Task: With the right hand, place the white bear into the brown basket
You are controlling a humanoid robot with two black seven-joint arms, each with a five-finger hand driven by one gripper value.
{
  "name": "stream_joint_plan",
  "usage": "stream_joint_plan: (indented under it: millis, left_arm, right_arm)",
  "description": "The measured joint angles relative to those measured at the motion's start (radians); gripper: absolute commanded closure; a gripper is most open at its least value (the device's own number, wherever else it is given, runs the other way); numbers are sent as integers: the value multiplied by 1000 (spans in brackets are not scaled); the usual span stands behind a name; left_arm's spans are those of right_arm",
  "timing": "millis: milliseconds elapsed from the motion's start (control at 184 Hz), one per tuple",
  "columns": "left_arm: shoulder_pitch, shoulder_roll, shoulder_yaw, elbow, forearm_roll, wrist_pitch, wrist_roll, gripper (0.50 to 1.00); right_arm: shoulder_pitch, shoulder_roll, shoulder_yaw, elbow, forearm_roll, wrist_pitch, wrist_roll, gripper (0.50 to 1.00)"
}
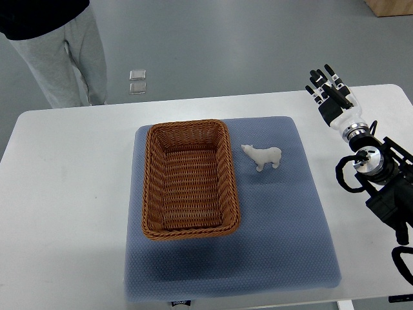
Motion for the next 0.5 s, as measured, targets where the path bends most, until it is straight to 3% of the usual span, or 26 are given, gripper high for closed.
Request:
stream_joint_plan:
  millis: [501]
  left_arm:
    - [0,0,0,9,2,2,0,500]
  right_arm:
    - [0,0,0,-1,0,-2,0,574]
